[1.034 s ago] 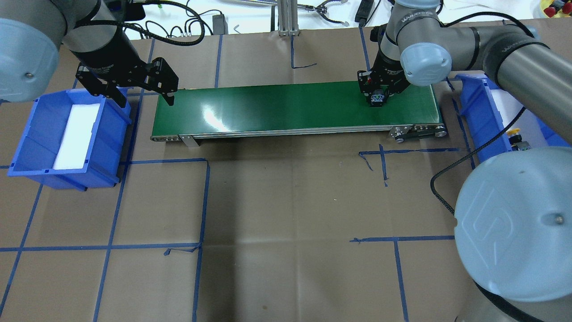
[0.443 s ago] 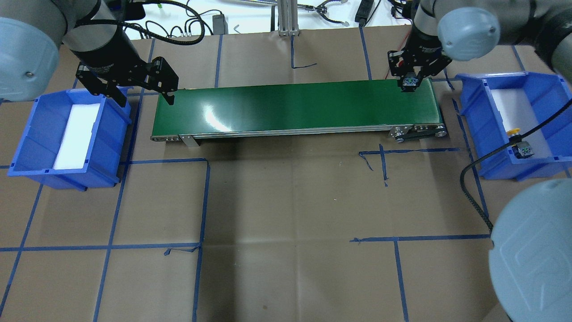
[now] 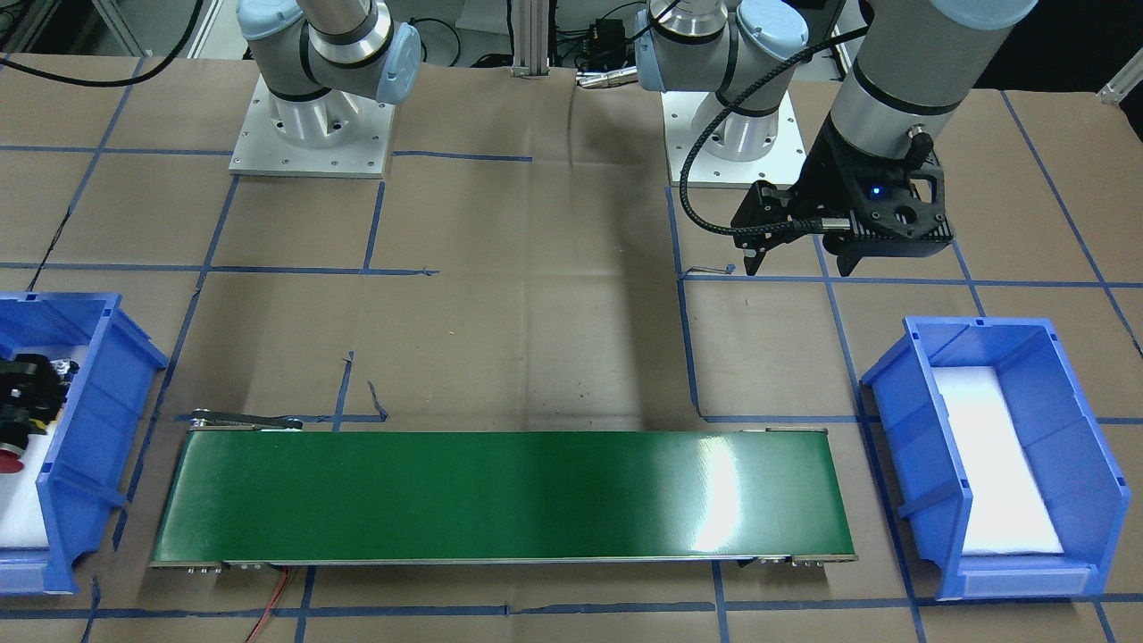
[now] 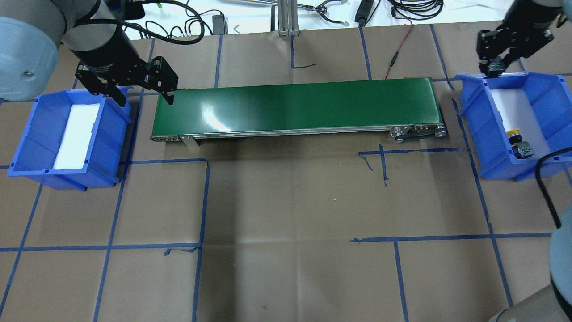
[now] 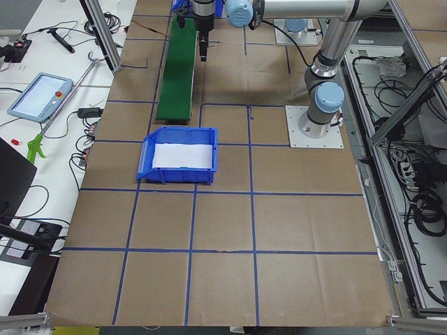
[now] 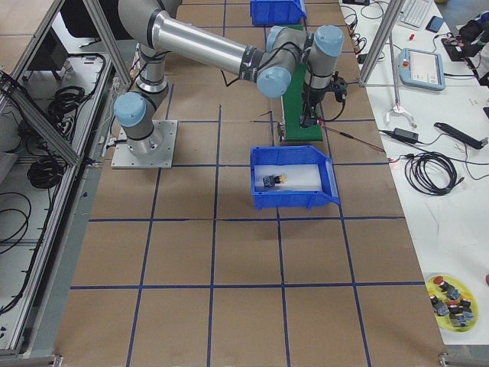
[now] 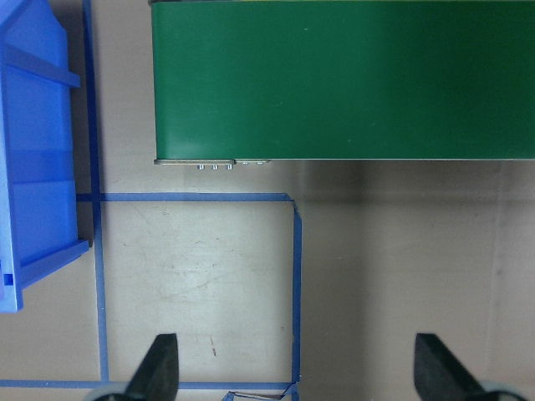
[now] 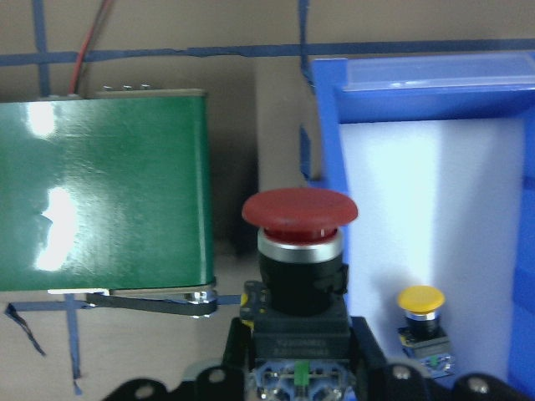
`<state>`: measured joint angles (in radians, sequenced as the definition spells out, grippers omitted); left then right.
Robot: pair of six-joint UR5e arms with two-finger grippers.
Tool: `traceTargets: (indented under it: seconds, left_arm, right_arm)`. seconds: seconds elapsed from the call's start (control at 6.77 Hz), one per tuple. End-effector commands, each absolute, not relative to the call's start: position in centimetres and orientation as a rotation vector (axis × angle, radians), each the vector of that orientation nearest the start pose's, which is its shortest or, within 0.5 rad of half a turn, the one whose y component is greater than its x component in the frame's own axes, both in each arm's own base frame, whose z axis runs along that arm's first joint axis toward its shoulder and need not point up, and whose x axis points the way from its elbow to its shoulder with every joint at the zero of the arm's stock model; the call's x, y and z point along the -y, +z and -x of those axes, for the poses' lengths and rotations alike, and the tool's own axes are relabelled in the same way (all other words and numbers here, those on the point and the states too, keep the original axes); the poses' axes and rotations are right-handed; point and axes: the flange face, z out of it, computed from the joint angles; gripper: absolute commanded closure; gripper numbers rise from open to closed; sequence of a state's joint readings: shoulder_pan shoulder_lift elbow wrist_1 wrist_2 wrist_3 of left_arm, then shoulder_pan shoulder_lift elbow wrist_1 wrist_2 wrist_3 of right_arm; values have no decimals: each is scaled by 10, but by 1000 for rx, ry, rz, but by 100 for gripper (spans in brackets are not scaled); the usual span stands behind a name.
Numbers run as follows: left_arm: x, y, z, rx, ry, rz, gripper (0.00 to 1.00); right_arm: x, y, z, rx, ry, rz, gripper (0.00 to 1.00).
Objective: Transport two buttons from left to right
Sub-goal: 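Carry the red button into the bin and lower it onto the foam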
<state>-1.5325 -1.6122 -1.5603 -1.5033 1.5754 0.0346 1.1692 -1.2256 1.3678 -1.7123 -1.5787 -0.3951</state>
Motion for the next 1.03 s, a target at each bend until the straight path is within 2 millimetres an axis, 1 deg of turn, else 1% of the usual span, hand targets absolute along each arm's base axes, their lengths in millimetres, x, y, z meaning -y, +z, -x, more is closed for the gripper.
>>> traceTargets:
  seconds: [0.0, 0.15, 0.3, 0.59, 0.74, 0.89]
  left_arm:
    - [518, 478, 113, -3135, -55, 7, 0]
    - [518, 478, 114, -3135, -55, 5, 0]
    - [518, 478, 113, -3135, -55, 7, 0]
    - [518, 478, 113, -3135, -55, 7, 0]
    - [518, 478, 113, -3137, -55, 7, 0]
    - [518, 479, 113, -3135, -57, 7, 0]
  right_arm:
    - [619, 383, 231, -3146, -9, 82, 98]
    - [628, 359, 243, -3151, -24, 140, 98]
    - [631, 336, 242, -3129, 21, 146, 98]
    - [632, 286, 229, -3092, 24, 175, 98]
    - [631, 267, 228, -3090, 31, 182, 98]
    - [637, 248, 231, -3081, 50, 186, 98]
